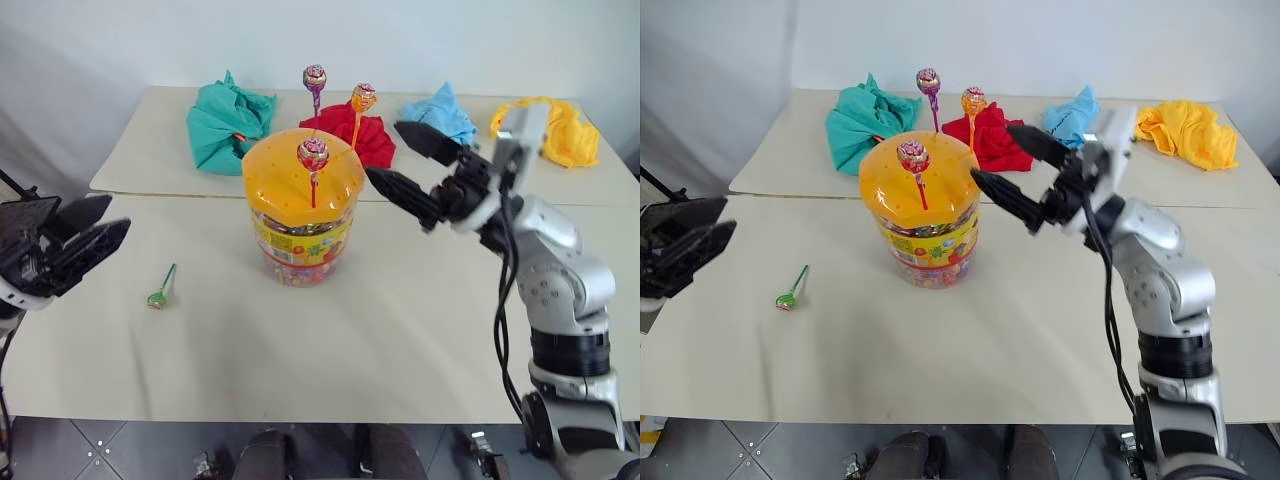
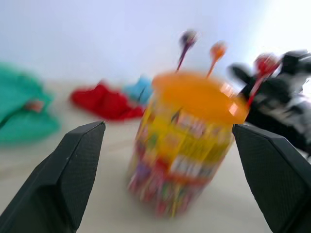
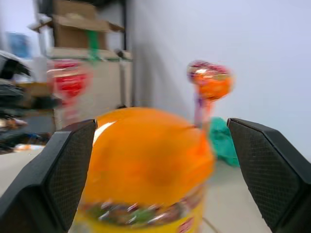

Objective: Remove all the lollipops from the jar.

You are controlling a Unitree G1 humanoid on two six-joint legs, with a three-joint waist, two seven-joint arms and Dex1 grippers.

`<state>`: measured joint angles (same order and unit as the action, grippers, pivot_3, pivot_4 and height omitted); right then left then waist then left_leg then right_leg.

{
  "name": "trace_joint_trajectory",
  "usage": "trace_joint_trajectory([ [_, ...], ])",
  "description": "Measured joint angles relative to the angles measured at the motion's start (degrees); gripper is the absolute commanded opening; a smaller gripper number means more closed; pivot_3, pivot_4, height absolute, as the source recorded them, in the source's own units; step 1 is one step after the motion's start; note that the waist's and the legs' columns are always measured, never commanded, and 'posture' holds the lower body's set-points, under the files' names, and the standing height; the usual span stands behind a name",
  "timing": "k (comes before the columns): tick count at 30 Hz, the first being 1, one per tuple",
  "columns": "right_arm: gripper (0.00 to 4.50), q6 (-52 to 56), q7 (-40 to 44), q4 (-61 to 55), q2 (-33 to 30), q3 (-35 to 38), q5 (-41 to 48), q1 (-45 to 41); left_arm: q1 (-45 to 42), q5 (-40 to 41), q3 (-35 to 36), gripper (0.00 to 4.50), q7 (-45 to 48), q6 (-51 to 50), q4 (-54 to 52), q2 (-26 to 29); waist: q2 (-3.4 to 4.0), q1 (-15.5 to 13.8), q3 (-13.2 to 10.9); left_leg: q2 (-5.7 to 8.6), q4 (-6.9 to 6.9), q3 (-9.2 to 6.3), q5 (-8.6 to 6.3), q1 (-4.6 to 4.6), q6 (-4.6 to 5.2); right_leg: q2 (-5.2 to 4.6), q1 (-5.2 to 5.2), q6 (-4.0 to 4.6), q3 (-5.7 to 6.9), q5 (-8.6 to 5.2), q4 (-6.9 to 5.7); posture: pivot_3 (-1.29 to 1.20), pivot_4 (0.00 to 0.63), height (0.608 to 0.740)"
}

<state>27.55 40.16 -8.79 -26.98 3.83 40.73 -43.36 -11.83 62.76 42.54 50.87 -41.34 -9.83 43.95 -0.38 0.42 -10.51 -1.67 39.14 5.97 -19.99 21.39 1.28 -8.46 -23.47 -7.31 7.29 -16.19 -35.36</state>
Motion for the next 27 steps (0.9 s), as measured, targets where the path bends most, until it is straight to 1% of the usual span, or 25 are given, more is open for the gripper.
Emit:
trace_joint_trajectory([
  [5,4.50,2.9,-2.6,7.7,3.6,-2.1,-3.3,-6.0,-3.1,1.6,-4.2,4.44,-2.0,1.9,-3.7,-4.8,0.00,0.3,0.0,0.05,0.02,0.08,0.00,0.03,0.01,0.03,-0.04,0.00,0.00,0.00,-0.03,0.00,0.150,0.740],
  [8,3.94,3.7,-3.2,9.8,5.5,-3.0,-4.5,-8.1,-3.3,1.4,-5.8,4.50,-2.2,3.2,-4.6,-5.3,0.00,0.8,0.0,0.04,0.01,0.09,0.00,0.03,0.00,0.10,-0.05,0.00,0.00,0.00,-0.03,0.00,0.150,0.740],
  [9,3.67,3.9,-3.3,10.3,6.0,-3.2,-4.8,-8.4,-3.3,1.3,-6.1,4.50,-2.3,3.6,-4.7,-5.3,0.00,1.0,0.0,0.04,0.01,0.08,0.00,0.03,0.00,0.12,-0.05,0.00,0.01,0.00,-0.03,0.00,0.150,0.740],
  [11,3.00,3.9,-3.4,10.7,6.5,-3.2,-5.1,-8.6,-3.2,1.3,-6.6,4.50,-2.4,4.3,-4.8,-5.3,0.00,1.2,0.0,0.03,0.00,0.08,0.00,0.03,0.00,0.12,-0.05,0.00,0.00,0.00,-0.03,0.00,0.150,0.740],
  [12,2.59,3.9,-3.4,10.7,6.6,-3.2,-5.3,-8.6,-3.0,1.3,-6.6,4.50,-2.4,4.6,-4.8,-5.3,0.00,1.2,0.0,0.03,0.01,0.09,0.00,0.03,0.00,0.13,-0.06,0.00,0.00,0.00,-0.02,0.00,0.150,0.740],
  [14,1.99,3.9,-3.4,11.2,7.2,-3.1,-5.5,-8.6,-2.5,1.3,-6.6,4.50,-2.4,4.9,-4.8,-5.3,0.00,1.3,0.0,0.02,0.01,0.10,0.00,0.03,0.00,0.14,-0.06,0.00,-0.01,0.00,-0.02,0.00,0.150,0.740],
  [15,1.62,3.9,-3.4,11.3,7.6,-3.1,-5.5,-8.6,-2.2,1.3,-6.6,4.50,-2.4,5.1,-4.8,-5.3,0.00,1.3,0.0,0.01,0.01,0.11,0.00,0.03,0.00,0.14,-0.08,0.00,-0.02,0.00,-0.02,0.00,0.150,0.740],
  [18,0.61,3.7,-3.4,11.4,9.0,-1.9,-5.3,-8.8,-1.9,1.3,-6.6,4.50,-1.8,5.6,-4.8,-5.3,0.00,1.3,0.0,0.00,0.01,0.12,0.00,0.04,0.00,0.16,-0.09,0.00,-0.04,0.00,-0.02,0.00,0.150,0.740],
  [20,0.03,2.7,-3.2,11.4,10.1,-0.5,-4.7,-9.2,-1.8,1.3,-6.8,4.50,-0.7,5.8,-4.5,-5.2,0.00,1.3,0.0,0.01,0.01,0.13,0.00,0.04,0.00,0.16,-0.09,0.00,-0.05,0.00,-0.01,0.00,0.150,0.740],
  [23,0.03,0.3,-1.5,11.5,11.0,3.6,-1.7,-9.6,-1.7,1.1,-8.1,4.50,1.7,5.8,-2.8,-4.9,0.00,1.1,0.0,0.02,0.01,0.11,0.00,0.06,0.00,0.16,-0.09,0.00,-0.04,0.00,-0.01,0.00,0.150,0.740],
  [24,0.03,-0.3,0.4,11.1,9.7,5.3,-0.3,-9.5,-2.0,0.8,-8.9,4.50,2.9,5.8,-2.1,-4.5,0.00,0.9,0.0,0.03,0.02,0.11,0.00,0.09,0.00,0.16,-0.07,0.00,-0.04,0.00,0.00,0.00,0.150,0.740],
  [25,0.03,-0.3,2.4,11.0,6.1,6.3,0.2,-9.3,-2.1,0.4,-9.6,4.50,4.3,5.8,-1.8,-3.7,0.00,0.7,0.0,0.05,0.02,0.13,0.00,0.15,0.01,0.15,-0.08,0.00,-0.03,0.00,0.04,0.00,0.150,0.740],
  [26,0.03,-0.1,5.3,10.4,0.0,6.7,-0.4,-7.5,-2.4,-0.3,-10.5,4.50,6.0,5.9,-1.3,-2.6,-0.02,0.2,0.0,0.07,0.02,0.18,-0.03,0.15,0.07,0.15,-0.05,0.00,-0.02,0.00,0.10,0.00,0.150,0.740],
  [27,0.03,0.1,6.6,10.5,-3.1,7.3,-1.1,-6.2,-2.3,-0.6,-10.4,4.50,6.9,6.0,-1.1,-1.9,-0.02,0.1,0.0,0.07,0.01,0.25,-0.06,0.15,0.09,0.15,-0.02,0.00,0.00,0.00,0.15,0.00,0.150,0.740],
])
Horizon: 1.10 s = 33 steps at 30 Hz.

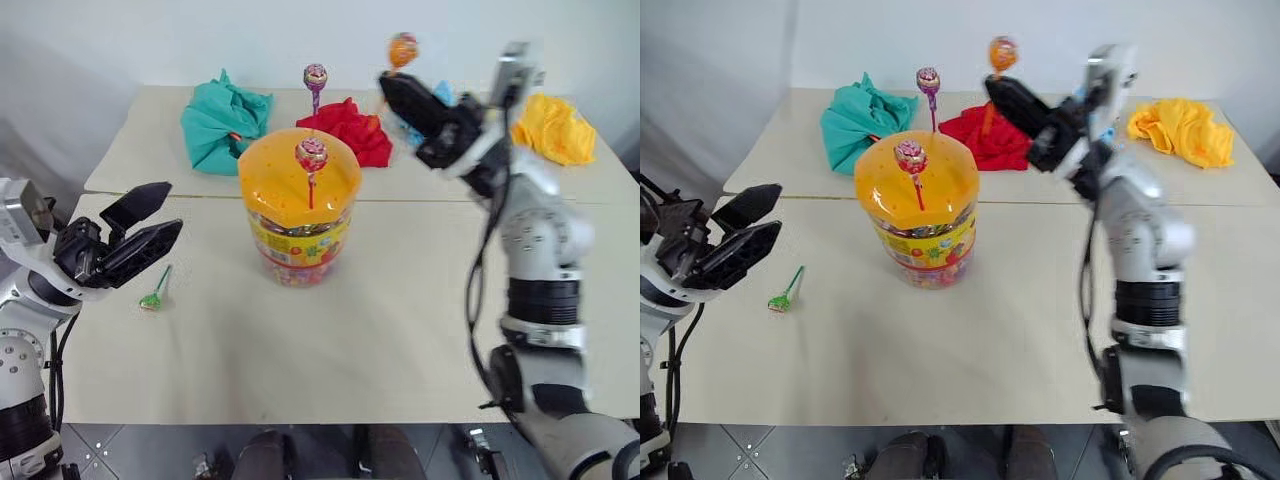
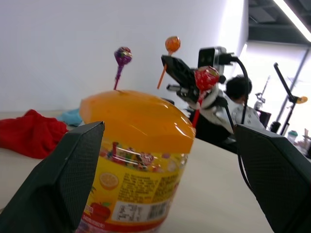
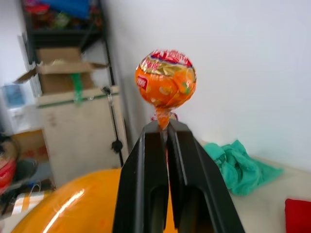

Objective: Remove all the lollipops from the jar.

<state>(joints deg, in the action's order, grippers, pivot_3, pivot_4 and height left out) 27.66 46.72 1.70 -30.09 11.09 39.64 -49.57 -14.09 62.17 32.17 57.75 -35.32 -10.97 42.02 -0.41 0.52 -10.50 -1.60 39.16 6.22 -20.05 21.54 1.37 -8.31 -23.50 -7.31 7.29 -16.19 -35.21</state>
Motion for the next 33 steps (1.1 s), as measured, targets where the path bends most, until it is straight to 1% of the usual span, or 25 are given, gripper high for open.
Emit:
trace_joint_trajectory([
  [1,0.03,0.4,2.5,0.0,-5.8,0.3,-1.7,2.9,0.1,-1.3,-0.7,4.50,1.9,0.8,0.4,1.2,-0.03,-0.3,0.0,-0.02,-0.01,0.11,-0.05,0.00,0.03,0.00,0.01,0.00,0.01,0.00,0.12,0.00,0.150,0.740],
  [3,0.03,1.6,5.7,1.1,-12.6,0.0,-4.7,7.4,1.3,-3.6,-1.6,4.50,4.8,1.9,0.5,2.8,-0.02,-0.3,0.0,0.04,-0.08,0.48,-0.09,0.00,0.05,0.01,-0.04,-0.01,0.02,0.00,0.25,0.00,0.150,0.740],
  [4,0.03,0.1,8.7,0.9,-16.7,-1.8,-7.2,10.7,1.9,-5.5,-3.2,4.50,6.8,3.2,0.5,3.7,-0.02,-0.3,0.0,0.11,-0.10,0.63,-0.09,0.01,0.05,0.02,-0.08,-0.02,0.05,0.01,0.37,0.00,0.150,0.740],
  [5,0.03,-2.3,13.1,0.5,-22.7,-4.8,-10.9,15.9,3.8,-8.1,-5.3,4.50,9.7,4.9,0.0,5.3,-0.02,-0.3,0.0,0.06,-0.17,0.69,-0.10,-0.01,0.04,0.08,-0.08,-0.02,0.07,0.00,0.47,0.00,0.150,0.740],
  [7,0.03,-5.2,18.2,1.1,-28.3,-6.9,-15.9,23.5,6.1,-11.1,-7.4,4.50,12.9,6.4,0.2,5.9,0.01,-0.2,0.0,-0.07,-0.13,0.84,-0.12,-0.03,-0.03,0.21,-0.11,-0.02,0.01,0.00,0.50,0.00,0.150,0.740],
  [9,0.03,-6.9,21.1,1.8,-29.4,-7.4,-17.5,28.2,6.2,-12.0,-8.5,4.50,14.4,7.4,0.2,5.9,0.01,0.1,0.0,-0.20,-0.02,0.91,-0.07,-0.08,-0.11,0.33,-0.09,0.01,-0.10,0.01,0.47,0.00,0.150,0.740],
  [13,0.03,-12.8,22.6,6.2,-30.5,-9.2,-23.3,34.3,5.6,-13.4,-8.6,4.50,15.2,9.9,0.4,5.7,0.02,0.5,0.0,-0.20,-0.02,0.85,0.00,-0.33,-0.16,0.31,-0.01,0.06,-0.40,0.03,0.36,0.00,0.150,0.740],
  [17,1.02,-14.2,22.4,8.1,-29.0,-9.7,-24.4,33.0,5.3,-13.3,-8.7,4.50,14.2,9.9,0.3,4.9,0.03,0.9,0.0,-0.25,-0.03,0.69,0.00,-0.35,-0.16,0.31,-0.09,0.07,-0.48,0.04,0.25,0.00,0.150,0.740],
  [19,1.57,-15.4,22.5,8.4,-26.5,-8.5,-23.3,31.1,5.3,-12.9,-8.4,4.50,12.9,9.5,0.2,4.3,0.03,1.0,0.0,-0.26,-0.03,0.67,-0.01,-0.34,-0.16,0.32,-0.11,0.07,-0.47,0.04,0.23,0.00,0.150,0.740],
  [20,1.89,-15.6,22.7,8.2,-24.3,-7.2,-21.0,29.7,5.4,-12.4,-8.0,4.50,12.2,9.1,0.2,4.0,0.03,1.1,0.0,-0.27,-0.03,0.67,-0.01,-0.34,-0.16,0.33,-0.11,0.07,-0.47,0.04,0.23,0.00,0.150,0.740],
  [22,1.89,-14.5,22.9,5.8,-20.5,-5.3,-15.9,26.8,5.5,-11.2,-6.7,4.50,10.4,8.4,0.2,3.1,0.07,1.1,0.0,-0.32,-0.03,0.65,-0.01,-0.34,-0.16,0.32,-0.12,0.08,-0.48,0.04,0.21,0.00,0.150,0.740],
  [24,1.89,-11.2,22.3,0.4,-16.0,-3.9,-9.3,22.1,5.4,-9.2,-4.5,4.50,7.6,7.5,0.2,1.3,0.10,1.0,-0.1,-0.51,-0.01,0.62,-0.01,-0.34,-0.16,0.31,-0.12,0.08,-0.48,0.05,0.18,0.00,0.150,0.740],
  [27,1.89,-7.6,20.0,-7.3,-10.6,-3.9,-2.4,16.4,5.3,-6.5,-2.5,4.50,4.4,6.4,0.2,-0.7,0.10,0.9,-0.1,-0.54,-0.01,0.52,-0.03,-0.32,-0.17,0.30,-0.12,0.08,-0.42,0.05,0.14,0.00,0.150,0.740],
  [29,1.89,-6.1,17.9,-10.4,-6.7,-4.5,0.2,13.6,5.3,-4.8,-1.1,4.50,2.2,5.8,0.3,-2.1,0.10,0.5,-0.1,-0.50,0.02,0.46,-0.04,-0.25,-0.15,0.25,-0.12,0.08,-0.36,0.05,0.14,0.00,0.150,0.740],
  [30,1.89,-5.0,16.1,-11.1,-3.9,-5.5,1.0,11.2,5.3,-3.6,0.0,4.50,0.8,5.4,0.3,-2.8,0.10,0.3,-0.1,-0.44,0.03,0.48,-0.05,-0.25,-0.12,0.20,-0.13,0.07,-0.37,0.06,0.13,0.00,0.150,0.740],
  [33,1.89,-4.4,13.6,-11.4,0.5,-7.8,1.3,6.6,5.7,-2.5,1.1,4.50,-0.7,5.3,0.2,-3.2,0.10,0.1,-0.1,-0.36,0.03,0.48,-0.05,-0.25,-0.12,0.18,-0.13,0.06,-0.35,0.06,0.11,0.00,0.150,0.740],
])
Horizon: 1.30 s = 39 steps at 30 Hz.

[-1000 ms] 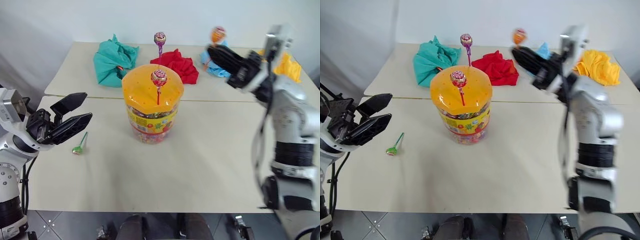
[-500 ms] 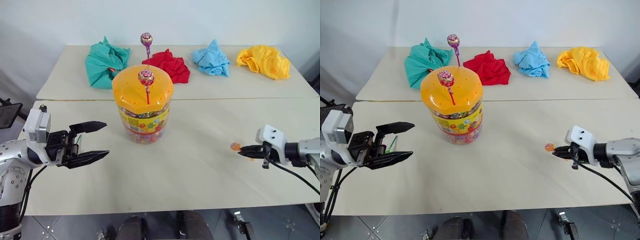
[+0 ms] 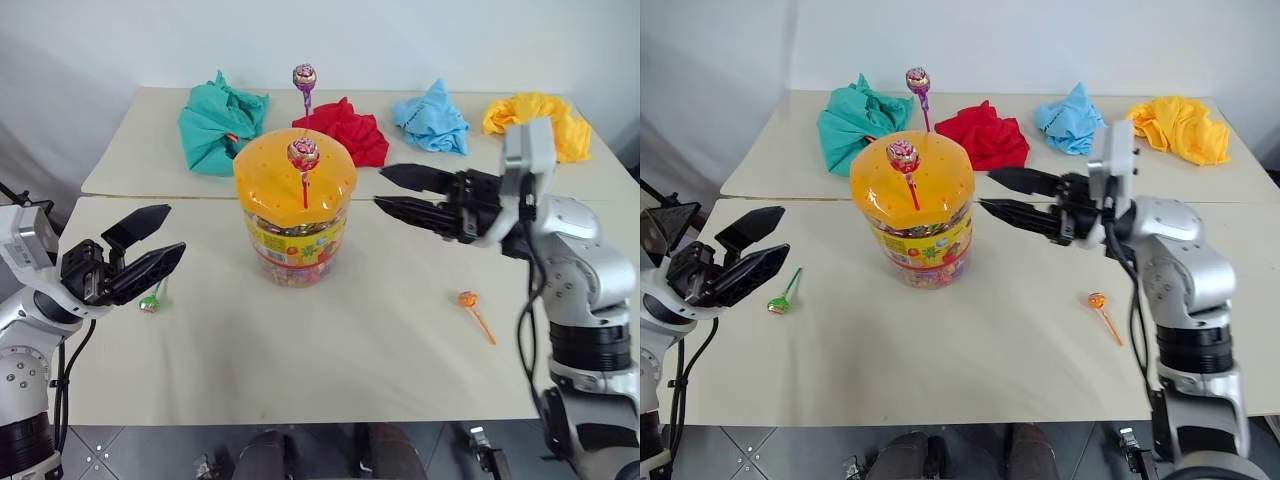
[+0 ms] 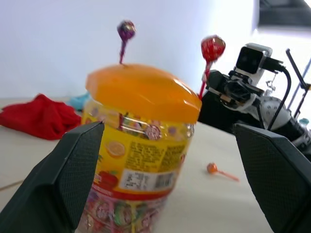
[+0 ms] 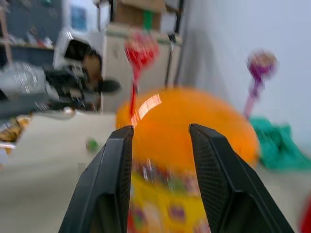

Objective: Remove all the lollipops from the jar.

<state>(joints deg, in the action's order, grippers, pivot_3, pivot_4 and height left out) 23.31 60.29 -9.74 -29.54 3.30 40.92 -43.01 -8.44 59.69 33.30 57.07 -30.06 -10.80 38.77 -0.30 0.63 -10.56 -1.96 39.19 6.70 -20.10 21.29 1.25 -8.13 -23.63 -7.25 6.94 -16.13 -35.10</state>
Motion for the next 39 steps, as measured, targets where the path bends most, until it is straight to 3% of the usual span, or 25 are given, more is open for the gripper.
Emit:
trace_joint_trajectory([
  [6,1.89,2.6,-3.0,0.0,6.5,-7.6,-2.0,-6.6,2.7,-0.3,-0.6,4.50,0.0,0.1,-1.2,-0.3,0.00,0.2,0.0,0.11,-0.01,-0.01,0.00,0.00,0.00,0.05,-0.02,0.00,0.05,0.00,-0.04,0.00,0.150,0.740],
  [12,1.89,6.9,-4.9,0.9,8.0,-11.3,-4.6,-9.0,2.7,-0.3,-0.8,4.50,-1.0,0.2,-2.4,-0.7,-0.01,0.4,0.0,0.16,-0.02,0.00,0.00,0.01,0.00,0.04,-0.02,0.00,0.06,0.00,-0.04,0.00,0.150,0.740],
  [15,1.26,7.3,-4.9,1.1,8.6,-12.1,-5.7,-9.4,2.5,-0.3,-1.0,4.50,-1.4,0.2,-2.7,-0.7,-0.01,0.8,0.0,0.17,-0.03,-0.01,0.00,0.01,0.00,0.04,-0.02,0.00,0.06,0.00,-0.03,0.00,0.150,0.740],
  [19,0.01,7.2,-4.9,1.8,9.2,-11.8,-5.8,-9.5,1.3,-0.2,-1.2,4.50,-2.1,0.2,-3.2,-0.7,-0.01,1.0,0.0,0.16,-0.05,0.00,-0.01,0.01,-0.01,0.08,-0.04,0.00,0.06,0.00,-0.03,0.00,0.150,0.740],
  [23,0.01,6.5,-4.1,3.0,10.2,-10.9,-5.1,-9.5,-0.2,0.1,-1.2,4.50,-2.2,0.1,-3.2,-0.7,-0.01,1.0,0.0,0.17,-0.05,0.01,-0.01,0.01,-0.01,0.09,-0.04,0.00,0.05,0.00,-0.01,0.00,0.150,0.740],
  [28,0.01,5.9,-1.9,4.4,11.7,-1.2,4.4,-10.0,-2.1,0.4,-2.8,4.50,-1.4,0.0,-3.2,-0.3,-0.02,0.8,0.0,0.19,-0.04,-0.01,-0.01,0.04,0.00,0.08,-0.01,0.00,0.06,0.00,-0.01,0.00,0.150,0.740],
  [30,0.01,9.4,-2.4,4.8,7.7,3.4,9.0,-10.6,-2.4,-0.2,-4.2,4.50,0.4,0.0,-3.2,0.9,-0.02,0.7,0.0,0.20,-0.03,-0.01,-0.02,0.06,0.01,0.07,-0.01,0.00,0.08,0.00,0.00,0.00,0.150,0.740],
  [33,0.01,14.3,-2.0,7.1,-4.4,8.6,10.5,-10.4,-2.4,-3.0,-6.4,4.50,4.1,0.6,-3.1,3.9,-0.02,0.5,0.0,0.20,-0.07,0.12,-0.06,0.07,0.07,0.08,-0.03,0.00,0.07,0.00,0.10,0.00,0.150,0.740],
  [37,0.01,11.1,3.5,11.9,-20.7,4.9,-1.8,-2.6,-1.4,-8.6,-10.4,4.50,9.3,3.6,-3.3,6.3,-0.03,0.8,0.0,0.17,-0.11,0.39,-0.11,0.05,0.02,0.14,-0.02,0.00,0.07,0.00,0.22,0.00,0.150,0.740],
  [39,0.01,2.9,7.3,16.4,-27.9,0.8,-11.0,5.9,-1.3,-9.4,-12.1,4.50,10.7,4.4,-3.6,6.1,-0.03,0.8,0.0,0.17,-0.12,0.53,-0.11,0.05,0.02,0.14,-0.02,0.00,0.06,0.00,0.25,0.00,0.150,0.740],
])
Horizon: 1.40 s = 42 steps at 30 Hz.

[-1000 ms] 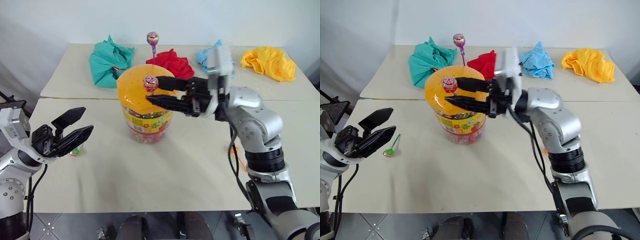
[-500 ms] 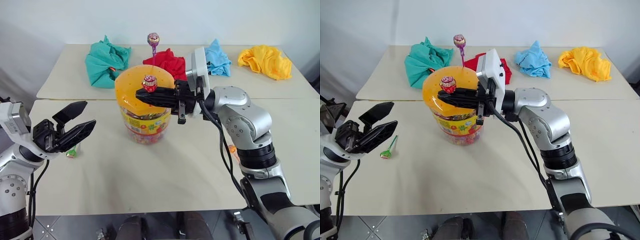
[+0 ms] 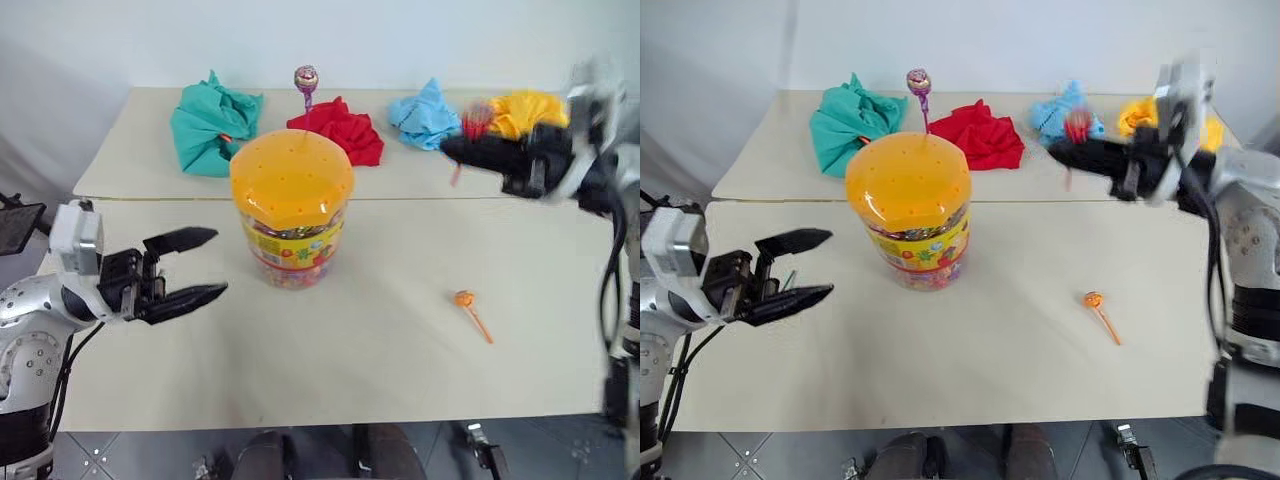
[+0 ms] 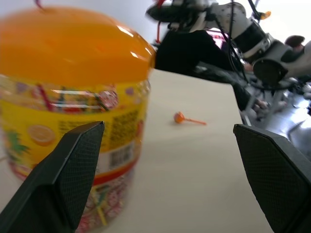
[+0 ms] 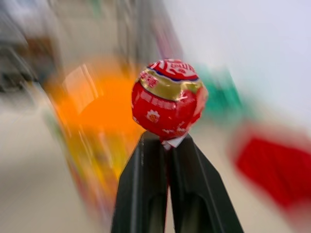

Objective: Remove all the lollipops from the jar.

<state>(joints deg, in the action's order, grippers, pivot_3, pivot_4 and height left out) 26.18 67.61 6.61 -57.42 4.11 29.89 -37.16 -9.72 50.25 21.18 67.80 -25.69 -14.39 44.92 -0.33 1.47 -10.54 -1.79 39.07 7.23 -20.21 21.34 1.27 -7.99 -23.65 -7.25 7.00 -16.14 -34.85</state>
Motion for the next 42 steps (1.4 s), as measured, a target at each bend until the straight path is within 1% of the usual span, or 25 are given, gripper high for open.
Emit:
trace_joint_trajectory([
  [1,0.01,-4.0,1.5,3.4,-2.3,-1.6,-4.3,4.2,0.2,-0.1,-0.1,4.50,0.4,0.2,0.0,-0.1,0.00,-0.1,0.0,0.01,0.00,0.03,0.00,0.01,0.00,-0.01,0.00,0.00,0.01,0.00,0.02,0.00,0.150,0.740],
  [3,0.01,-10.0,3.1,9.0,-3.1,-3.3,-9.5,9.2,0.3,-0.3,0.0,4.50,0.7,0.4,0.1,-0.1,0.02,0.0,0.0,0.01,0.03,0.14,0.01,0.00,0.01,-0.02,-0.01,0.00,-0.05,0.00,0.01,0.00,0.150,0.740],
  [6,0.01,-19.3,1.8,16.7,-3.1,-4.7,-16.6,11.5,0.1,-0.6,-0.3,4.50,0.7,0.7,0.0,-0.2,0.15,0.6,0.0,-0.05,0.06,0.16,0.02,-0.21,0.02,-0.02,-0.02,0.00,-0.27,0.00,-0.11,0.00,0.150,0.740],
  [8,0.57,-23.9,0.3,22.5,-3.1,-4.9,-19.9,11.8,0.3,-0.6,-0.3,4.50,0.7,0.7,-0.1,-0.3,0.16,0.6,0.0,-0.08,0.10,0.15,0.03,-0.24,0.01,-0.01,-0.01,0.00,-0.30,0.00,-0.13,0.00,0.150,0.740],
  [9,0.78,-24.8,0.4,24.3,-2.8,-4.9,-20.2,11.8,0.5,-0.5,-0.2,4.50,0.6,0.7,-0.1,-0.4,0.16,0.5,0.0,-0.09,0.10,0.13,0.03,-0.24,0.01,-0.01,-0.01,0.00,-0.32,0.00,-0.14,0.00,0.150,0.740],
  [11,1.41,-25.6,1.1,25.9,-1.5,-4.6,-20.0,11.8,0.9,0.0,0.5,4.50,0.2,0.5,-0.2,-1.0,0.16,0.5,0.0,-0.11,0.11,-0.02,0.02,-0.22,0.01,-0.01,-0.01,0.00,-0.33,0.00,-0.12,0.00,0.150,0.740],
  [14,2.50,-26.1,3.5,24.9,0.6,-3.3,-17.3,11.5,1.5,1.1,1.7,4.50,-1.1,-0.3,-0.6,-1.2,0.17,0.2,-0.1,-0.18,0.13,-0.09,0.02,-0.21,0.01,-0.02,-0.01,0.00,-0.32,0.00,-0.16,0.00,0.150,0.740],
  [15,2.93,-24.6,4.9,23.1,1.8,-1.8,-14.8,11.1,2.2,1.7,3.1,4.50,-1.8,-0.6,-0.7,-1.3,0.18,0.1,-0.1,-0.30,0.14,-0.12,0.02,-0.19,0.01,-0.02,-0.01,0.00,-0.31,0.00,-0.15,0.00,0.150,0.740],
  [16,3.18,-23.8,5.4,21.9,2.3,-1.2,-13.4,10.7,2.5,1.9,3.6,4.50,-2.2,-0.7,-0.7,-1.4,0.19,0.1,-0.1,-0.32,0.15,-0.12,0.02,-0.19,0.02,-0.02,-0.01,0.00,-0.32,0.00,-0.16,0.00,0.150,0.740],
  [18,3.79,-20.2,7.4,17.0,4.2,1.2,-7.8,9.2,3.4,3.5,5.8,4.50,-4.0,-1.2,-0.6,-2.5,0.20,0.1,-0.1,-0.36,0.16,-0.16,0.02,-0.18,0.02,-0.03,0.00,0.00,-0.30,0.00,-0.17,0.00,0.150,0.740],
  [20,3.79,-16.9,7.7,12.1,6.7,2.9,-3.1,6.1,4.0,5.2,8.3,4.50,-6.3,-1.8,-0.3,-4.2,0.21,0.2,-0.1,-0.39,0.17,-0.17,0.02,-0.18,0.02,-0.02,0.00,0.00,-0.29,0.00,-0.19,0.00,0.150,0.740],
  [23,3.79,-10.1,3.6,2.7,14.2,3.9,5.6,-4.2,4.0,8.3,12.4,4.50,-11.4,-2.5,2.1,-7.1,0.26,0.3,-0.1,-0.48,0.19,-0.24,0.02,-0.20,-0.02,0.03,-0.02,0.04,-0.25,0.02,-0.29,0.00,0.150,0.740],
  [24,3.79,-8.0,1.8,1.0,16.2,3.8,7.0,-7.4,4.0,8.9,13.0,4.50,-12.7,-2.8,2.5,-7.5,0.26,0.1,-0.1,-0.47,0.19,-0.30,0.00,-0.19,-0.04,0.04,-0.02,0.05,-0.21,0.02,-0.31,0.00,0.150,0.740],
  [26,3.79,-5.8,-0.5,0.7,19.2,2.9,7.3,-11.8,4.0,9.5,13.7,4.50,-14.3,-3.4,3.3,-8.0,0.20,-0.4,0.0,-0.41,0.19,-0.41,0.00,-0.12,-0.04,-0.01,-0.01,0.04,-0.14,0.02,-0.30,0.00,0.150,0.740],
  [27,3.79,-4.6,-1.9,1.5,22.1,1.6,7.2,-14.8,3.8,9.6,13.7,4.50,-15.3,-3.9,4.1,-8.1,0.18,-0.7,0.0,-0.35,0.19,-0.40,-0.01,-0.08,-0.01,-0.03,-0.02,0.04,-0.13,0.02,-0.27,0.00,0.150,0.740],
  [29,3.79,-3.4,-3.5,4.2,25.2,-0.2,6.1,-18.1,3.5,9.7,13.6,4.50,-15.7,-4.2,4.2,-8.2,0.17,-1.0,0.0,-0.22,0.20,-0.39,-0.03,-0.05,0.03,-0.10,-0.02,0.03,-0.13,0.03,-0.28,0.00,0.150,0.740],
  [32,3.79,-1.5,-7.9,12.4,31.6,-2.5,3.1,-26.0,1.9,9.7,12.3,4.50,-15.8,-4.3,4.2,-8.3,0.17,-0.9,0.0,-0.04,0.21,-0.35,-0.02,-0.03,0.06,-0.13,-0.07,0.01,-0.09,0.04,-0.32,0.00,0.150,0.740],
  [35,3.79,-1.2,-9.6,17.5,34.7,-4.0,0.6,-30.2,1.4,9.7,11.5,4.50,-16.0,-4.3,4.1,-8.7,0.17,-0.8,0.0,-0.02,0.20,-0.37,-0.04,-0.02,0.03,-0.09,-0.06,0.01,0.04,0.04,-0.40,0.00,0.150,0.740],
  [38,3.79,-1.2,-11.1,23.4,36.6,-4.0,-1.7,-31.9,1.4,9.7,11.3,4.50,-16.4,-4.3,4.2,-9.2,0.16,-0.5,0.0,0.02,0.19,-0.35,-0.04,0.00,0.03,-0.10,-0.06,0.01,0.05,0.04,-0.40,0.00,0.150,0.740],
  [41,3.79,-1.0,-11.1,25.9,38.2,-3.8,-2.3,-32.9,1.3,9.7,11.3,4.50,-16.7,-4.1,4.1,-10.1,0.16,0.2,0.0,0.00,0.19,-0.36,-0.04,0.00,0.03,-0.09,-0.07,0.01,0.05,0.04,-0.39,0.00,0.150,0.740],
  [42,3.62,-0.8,-10.9,26.3,38.8,-3.8,-2.4,-33.5,1.3,9.7,11.2,4.50,-16.8,-4.0,4.1,-10.5,0.16,0.4,0.0,-0.01,0.19,-0.38,-0.04,0.00,0.03,-0.06,-0.07,0.01,0.05,0.04,-0.39,0.00,0.150,0.740],
])
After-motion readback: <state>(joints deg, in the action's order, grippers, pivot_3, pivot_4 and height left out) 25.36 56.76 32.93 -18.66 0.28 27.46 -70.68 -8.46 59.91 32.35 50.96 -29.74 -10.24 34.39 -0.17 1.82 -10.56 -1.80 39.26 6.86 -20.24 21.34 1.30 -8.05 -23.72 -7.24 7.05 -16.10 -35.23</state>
